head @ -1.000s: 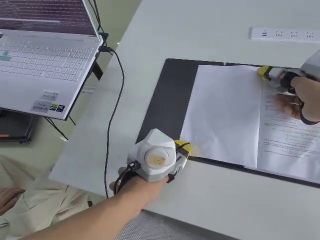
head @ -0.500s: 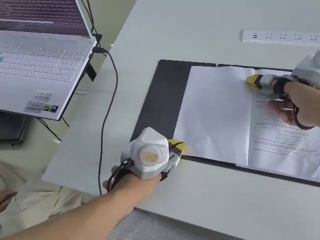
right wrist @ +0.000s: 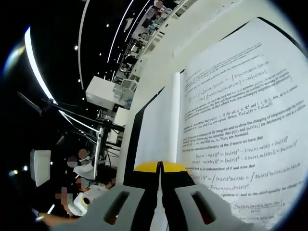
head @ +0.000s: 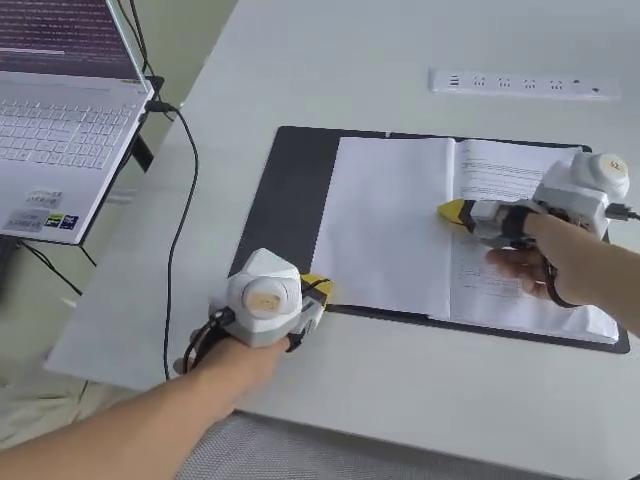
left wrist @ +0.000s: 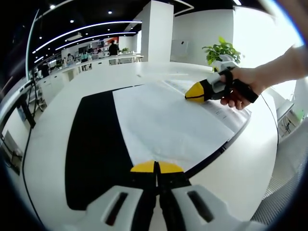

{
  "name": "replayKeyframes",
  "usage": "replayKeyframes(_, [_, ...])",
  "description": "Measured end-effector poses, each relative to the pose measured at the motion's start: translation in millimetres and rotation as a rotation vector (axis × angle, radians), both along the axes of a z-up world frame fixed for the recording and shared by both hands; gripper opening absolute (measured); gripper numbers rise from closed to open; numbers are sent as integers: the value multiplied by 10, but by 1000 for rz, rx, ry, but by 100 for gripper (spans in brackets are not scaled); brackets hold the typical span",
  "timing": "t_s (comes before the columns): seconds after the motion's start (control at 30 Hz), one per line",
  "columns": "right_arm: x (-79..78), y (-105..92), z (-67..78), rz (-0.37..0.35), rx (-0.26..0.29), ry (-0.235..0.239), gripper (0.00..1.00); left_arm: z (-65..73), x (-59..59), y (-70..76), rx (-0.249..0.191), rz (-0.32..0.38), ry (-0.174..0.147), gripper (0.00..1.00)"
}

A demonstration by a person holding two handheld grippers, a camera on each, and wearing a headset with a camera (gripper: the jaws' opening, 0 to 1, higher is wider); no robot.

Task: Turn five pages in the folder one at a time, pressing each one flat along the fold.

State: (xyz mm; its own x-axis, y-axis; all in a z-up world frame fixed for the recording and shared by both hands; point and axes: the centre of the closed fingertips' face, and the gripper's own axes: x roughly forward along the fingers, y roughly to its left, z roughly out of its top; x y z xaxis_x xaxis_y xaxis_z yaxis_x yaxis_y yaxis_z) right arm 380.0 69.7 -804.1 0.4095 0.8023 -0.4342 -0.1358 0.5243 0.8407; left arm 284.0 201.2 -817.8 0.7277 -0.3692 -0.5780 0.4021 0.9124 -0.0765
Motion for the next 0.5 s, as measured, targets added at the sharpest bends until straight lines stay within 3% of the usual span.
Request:
replayKeyframes(0.17, [-339,33,-22,11,19,49,0,-7,3,1,-2,-4,2,0])
replayKeyframes(0.23, [-457,51,-23,18,22,39,0,-8,3,0,0,-9,1,0])
replayKeyframes(0.33, [-652,62,-27,11,45,67,0,-5,0,-4,1,-17,2,0])
replayKeyframes(0.5, [-849,62,-39,-8,64,92,0,3,-1,-8,1,-19,-1,0])
